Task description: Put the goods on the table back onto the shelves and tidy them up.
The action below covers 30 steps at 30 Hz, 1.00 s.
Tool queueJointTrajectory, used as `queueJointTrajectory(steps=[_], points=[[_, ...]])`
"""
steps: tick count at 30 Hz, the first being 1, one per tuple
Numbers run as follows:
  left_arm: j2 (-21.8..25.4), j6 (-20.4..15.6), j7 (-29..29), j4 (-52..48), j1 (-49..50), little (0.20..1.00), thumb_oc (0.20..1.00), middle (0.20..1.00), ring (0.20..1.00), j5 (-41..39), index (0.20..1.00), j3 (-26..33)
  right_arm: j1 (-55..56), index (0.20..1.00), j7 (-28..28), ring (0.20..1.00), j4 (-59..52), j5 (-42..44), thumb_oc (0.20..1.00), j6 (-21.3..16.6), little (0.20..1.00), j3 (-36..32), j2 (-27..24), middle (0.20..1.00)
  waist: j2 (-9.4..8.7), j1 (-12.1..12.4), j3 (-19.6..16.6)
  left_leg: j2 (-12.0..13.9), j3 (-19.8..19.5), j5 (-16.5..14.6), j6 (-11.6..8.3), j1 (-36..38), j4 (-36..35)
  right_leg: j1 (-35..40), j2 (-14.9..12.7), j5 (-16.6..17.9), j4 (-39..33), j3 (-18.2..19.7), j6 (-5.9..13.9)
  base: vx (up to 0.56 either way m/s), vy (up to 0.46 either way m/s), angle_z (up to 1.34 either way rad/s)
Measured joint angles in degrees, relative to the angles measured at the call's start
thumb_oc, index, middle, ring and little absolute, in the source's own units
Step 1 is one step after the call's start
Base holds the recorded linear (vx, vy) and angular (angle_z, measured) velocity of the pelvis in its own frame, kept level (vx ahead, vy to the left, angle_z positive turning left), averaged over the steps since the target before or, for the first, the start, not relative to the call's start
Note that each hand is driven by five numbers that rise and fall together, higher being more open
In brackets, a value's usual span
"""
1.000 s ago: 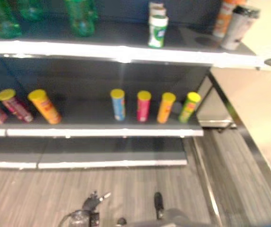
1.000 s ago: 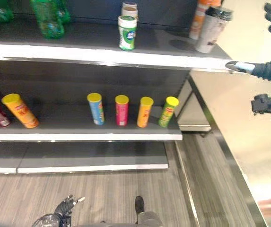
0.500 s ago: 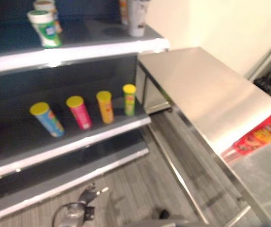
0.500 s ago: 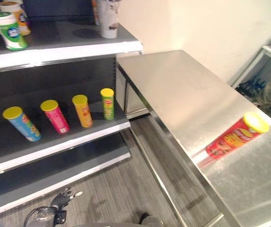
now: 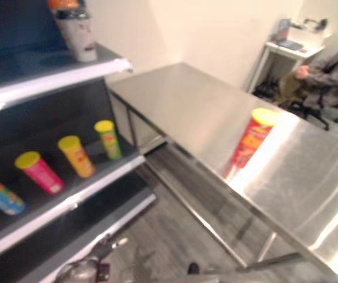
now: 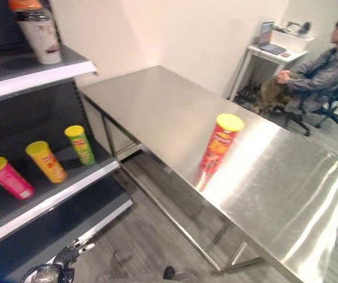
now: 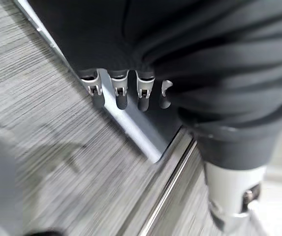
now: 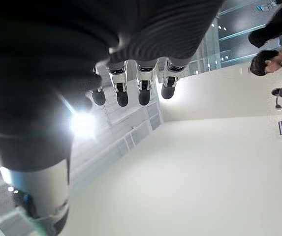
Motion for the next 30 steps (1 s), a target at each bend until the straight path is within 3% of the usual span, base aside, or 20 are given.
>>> queueJointTrajectory(steps=[1, 2, 3, 4, 7, 9, 11, 19, 21, 22, 26, 30], points=[[-0.8, 0.0, 0.0, 0.4, -0.1, 1.0, 1.0, 1.0, 1.0, 0.0, 1.0, -0.6, -2.2, 1.0, 0.6, 1.0, 1.9, 0.0, 1.0, 0.6, 1.0, 2.9, -1.2, 1.0, 0.31, 0.5, 0.4, -3.3, -4.1, 0.2, 0.42, 1.1, -7.0, -0.3, 0.0, 0.6, -1.4, 1.8, 0.8, 0.08, 0.15, -1.07], [-1.4, 0.1, 0.0, 0.7, -0.3, 1.0, 1.0, 1.0, 1.0, 0.0, 1.0, -1.2, -3.3, 1.0, 1.0, 1.0, 3.0, -0.1, 1.0, 1.3, 1.0, 4.3, -1.8, 1.0, 0.81, 0.8, 0.6, -4.9, -6.0, 0.4, 0.8, 1.8, -11.1, -0.3, 0.0, 0.7, -2.1, 2.6, 0.97, 0.05, 0.122, -0.98], [-2.7, 0.1, -0.1, 0.3, -1.1, 1.0, 1.0, 1.0, 1.0, 0.0, 1.0, -1.8, -3.6, 1.0, 1.4, 1.0, 3.7, -0.2, 1.0, 2.8, 1.0, 4.5, -1.8, 1.0, 2.43, 1.0, 1.6, -6.8, -5.9, 1.2, 2.02, 2.7, -15.0, -0.1, 0.1, 0.8, -2.5, 2.2, 1.14, 0.09, 0.221, -0.78], [-4.0, 0.0, -0.1, 0.2, -1.1, 1.0, 1.0, 1.0, 1.0, 0.0, 1.0, -1.6, -1.6, 1.0, 2.2, 1.0, 3.5, -0.7, 1.0, 4.2, 1.0, 5.5, -0.6, 1.0, 3.82, 0.8, 2.0, -7.0, -3.5, 4.0, 5.04, 4.4, -16.4, 1.0, 1.2, 2.7, -2.8, 1.2, 0.89, 0.06, 0.159, -0.77], [-4.1, -0.7, -0.1, 0.2, -0.8, 1.0, 1.0, 1.0, 1.0, 0.0, 1.0, -1.4, 0.0, 1.0, 3.6, 1.0, 1.6, -2.8, 1.0, 5.7, 1.0, 6.2, -0.3, 1.0, 5.0, -0.2, 1.7, -6.9, 2.5, 5.1, 6.15, 6.3, -17.7, 1.0, 0.6, 2.6, -2.7, 2.7, 0.84, 0.03, 0.15, -0.66], [-4.1, -1.0, -0.1, 0.2, -0.4, 1.0, 1.0, 1.0, 1.0, 0.0, 1.0, 0.1, 0.2, 1.0, 4.5, 1.0, 0.8, -2.8, 1.0, 6.5, 1.0, 6.4, -0.3, 1.0, 6.41, -0.9, 1.4, -7.4, 3.9, 5.4, 6.67, 7.5, -20.1, 0.4, -0.2, 1.5, -2.4, 2.4, 2.64, 0.02, 0.102, -0.52], [-3.7, -1.3, 0.0, 0.2, -0.1, 1.0, 1.0, 1.0, 1.0, 0.1, 1.0, 1.6, 0.3, 1.0, 6.0, 1.0, 0.3, -2.9, 1.0, 6.9, 1.0, 7.1, -0.3, 1.0, 6.07, -1.0, 1.2, -7.8, 4.0, 6.2, 7.82, 7.7, -20.1, 0.5, -0.5, 1.8, -2.7, 2.3, 2.89, 0.02, 0.083, -0.12], [-3.8, -1.3, -0.4, 0.9, 2.8, 1.0, 1.0, 1.0, 1.0, 0.0, 1.0, 3.0, 0.6, 1.0, 9.8, 1.0, -0.2, -7.4, 1.0, 9.1, 1.0, 10.7, -1.7, 1.0, 5.75, 1.4, 0.8, -8.8, 3.9, 6.8, 8.8, 9.3, -20.0, 1.9, -1.5, 4.1, -2.0, 1.2, 2.05, -0.03, 0.051, 0.06], [-4.0, -1.3, -0.6, 2.0, 2.0, 1.0, 1.0, 1.0, 1.0, 0.1, 1.0, 3.0, 0.8, 1.0, 9.8, 1.0, 0.6, -9.0, 1.0, 9.5, 1.0, 11.2, -1.8, 1.0, 6.62, 1.8, 1.9, -8.1, 3.7, 6.9, 9.18, 9.4, -20.0, -0.6, -1.6, 3.6, 3.6, 1.2, 2.84, -0.04, -0.042, 0.17], [-3.6, -1.3, -0.5, 2.2, 1.3, 1.0, 1.0, 1.0, 1.0, 0.1, 1.0, 3.0, 1.4, 1.0, 9.9, 1.0, 0.6, -9.1, 1.0, 10.0, 1.0, 11.5, -1.8, 1.0, 6.18, 1.5, 1.9, -8.4, 3.1, 6.7, 9.37, 9.5, -19.7, -0.1, -2.1, 2.8, 3.8, 2.1, 3.5, 0.01, -0.096, 0.29], [-1.7, -1.4, -0.4, 2.0, 1.0, 1.0, 1.0, 1.0, 1.0, 0.0, 1.0, 3.2, 2.6, 1.0, 10.0, 1.0, 0.8, -10.0, 1.0, 10.5, 1.0, 12.0, -1.8, 1.0, 3.54, 2.0, 2.2, -9.8, 1.1, 6.7, 9.37, 9.2, -19.7, 3.2, -3.3, 1.9, -1.5, 2.9, 2.9, 0.04, -0.117, 0.29], [-3.1, -1.3, 0.0, 2.2, 2.0, 1.0, 1.0, 1.0, 1.0, -0.1, 1.0, 5.3, 2.8, 1.0, 11.1, 1.0, -0.1, -9.9, 1.0, 10.6, 1.0, 11.8, -1.9, 1.0, 3.48, 2.8, 2.2, -9.1, -0.9, 6.0, 8.9, 8.6, -20.1, 4.5, -2.7, 1.5, -2.7, 0.3, 2.23, 0.11, -0.089, 0.27]])
